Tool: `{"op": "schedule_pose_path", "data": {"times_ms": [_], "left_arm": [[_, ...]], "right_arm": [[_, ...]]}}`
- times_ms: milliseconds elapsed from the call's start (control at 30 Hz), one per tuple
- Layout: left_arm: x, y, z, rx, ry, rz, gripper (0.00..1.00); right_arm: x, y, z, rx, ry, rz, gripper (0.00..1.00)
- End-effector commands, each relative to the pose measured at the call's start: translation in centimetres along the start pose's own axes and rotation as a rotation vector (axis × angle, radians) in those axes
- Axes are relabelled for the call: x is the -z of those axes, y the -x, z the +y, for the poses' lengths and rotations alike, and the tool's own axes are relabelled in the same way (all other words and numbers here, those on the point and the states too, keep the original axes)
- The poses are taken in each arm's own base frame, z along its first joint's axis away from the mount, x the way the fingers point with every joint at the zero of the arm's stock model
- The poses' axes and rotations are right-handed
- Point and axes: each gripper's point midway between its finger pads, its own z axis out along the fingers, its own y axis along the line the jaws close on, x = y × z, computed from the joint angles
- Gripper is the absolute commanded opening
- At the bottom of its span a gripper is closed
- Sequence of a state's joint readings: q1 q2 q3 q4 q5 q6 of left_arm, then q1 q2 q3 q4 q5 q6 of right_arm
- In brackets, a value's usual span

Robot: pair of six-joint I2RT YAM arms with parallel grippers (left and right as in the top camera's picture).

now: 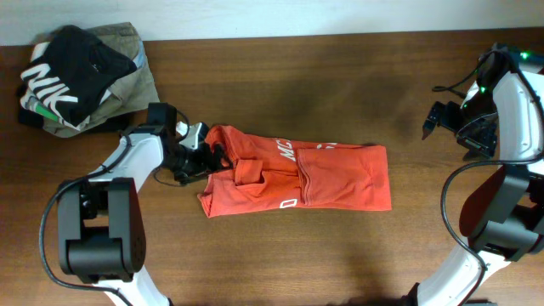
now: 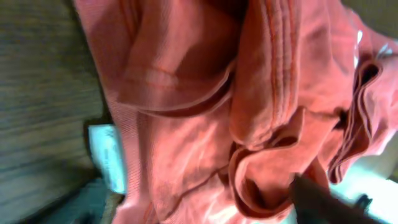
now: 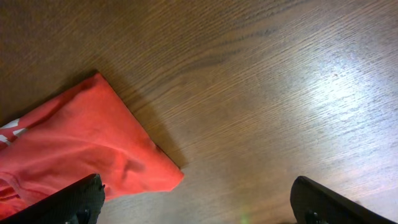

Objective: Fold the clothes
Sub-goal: 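Grasp the strip's left end with the left gripper and fold it rightward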

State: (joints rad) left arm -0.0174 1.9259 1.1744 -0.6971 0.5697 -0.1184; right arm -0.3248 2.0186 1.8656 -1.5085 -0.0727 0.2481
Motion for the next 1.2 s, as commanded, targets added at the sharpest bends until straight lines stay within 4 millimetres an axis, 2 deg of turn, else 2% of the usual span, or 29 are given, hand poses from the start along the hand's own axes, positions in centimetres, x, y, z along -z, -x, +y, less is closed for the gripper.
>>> {"op": "schedule_pose_path", "data": {"times_ms": [0,100,133,200,300,333,367,433,467,500,567,667,733,800,900,967,1000,1033,1067,1167], "left_arm": [[-0.3,0.5,-0.3,-0.007,-0.004,-0.031,0.73],[-0.9,1.4,-1.6,-0.071,-0.015,-0.065,0.74],[-1.1,1.6,-2.1,-0.091,-0.019,-0.073,0.79],[-1.7,2.0,-3.0,-0.141,-0.003,-0.090,0.79],[-2.5,1.7,-2.9,-0.172,0.084,-0.088,0.79],[-2.7,1.6,-3.0,-0.180,0.089,-0.085,0.67],[-2.8,1.6,-3.0,-0.180,0.104,-0.086,0.47],[-2.5,2.1,-1.5,-0.104,0.193,-0.116,0.13],[-2.4,2.3,-1.0,-0.103,0.220,-0.124,0.01],[-2.2,2.4,-0.7,-0.103,0.243,-0.130,0.01],[-1.1,2.9,0.8,-0.077,0.311,-0.141,0.01],[3.3,4.4,4.8,0.017,0.471,-0.166,0.01],[5.5,5.4,5.7,0.019,0.493,-0.175,0.01],[8.2,6.7,5.5,0.014,0.500,-0.194,0.01],[11.1,7.9,3.2,-0.018,0.498,-0.200,0.01],[12.5,8.0,0.1,-0.056,0.484,-0.186,0.01],[12.6,7.8,-1.2,-0.075,0.465,-0.176,0.01],[12.3,7.3,-3.3,-0.109,0.430,-0.158,0.01],[11.1,6.5,-5.7,-0.155,0.387,-0.130,0.01],[7.9,4.0,-10.2,-0.256,0.347,-0.056,0.01]], "right_arm": [[0.9,0.1,0.1,0.009,0.013,-0.025,0.99],[0.9,0.1,0.1,0.009,0.013,-0.026,0.99],[0.9,0.1,0.1,0.009,0.013,-0.025,0.99],[0.9,0.1,0.1,0.009,0.013,-0.025,0.99],[0.9,0.1,0.1,0.009,0.013,-0.024,0.99],[0.9,0.1,0.1,0.009,0.013,-0.024,0.99],[0.9,0.1,0.1,0.008,0.013,-0.024,0.98],[0.9,0.0,0.1,0.009,0.012,-0.022,0.99],[0.9,0.0,0.1,0.009,0.012,-0.022,0.99],[0.9,0.0,0.1,0.009,0.012,-0.021,0.99],[0.7,-0.1,0.1,0.008,0.010,-0.014,0.99],[0.0,-0.6,0.1,0.013,0.004,0.009,0.99],[-0.2,-0.7,0.7,0.030,0.002,0.009,0.99],[-0.3,-0.9,1.9,0.063,0.001,0.002,0.99],[-0.4,-1.0,3.8,0.114,0.002,-0.018,0.99],[-0.6,-0.9,5.5,0.158,0.007,-0.044,0.99],[-0.7,-0.8,5.9,0.169,0.009,-0.050,0.99],[-0.9,-0.8,6.6,0.182,0.010,-0.055,0.99],[-1.3,-0.9,7.1,0.196,0.008,-0.049,0.98],[-2.6,-1.1,7.8,0.212,0.003,-0.016,0.99]]}}
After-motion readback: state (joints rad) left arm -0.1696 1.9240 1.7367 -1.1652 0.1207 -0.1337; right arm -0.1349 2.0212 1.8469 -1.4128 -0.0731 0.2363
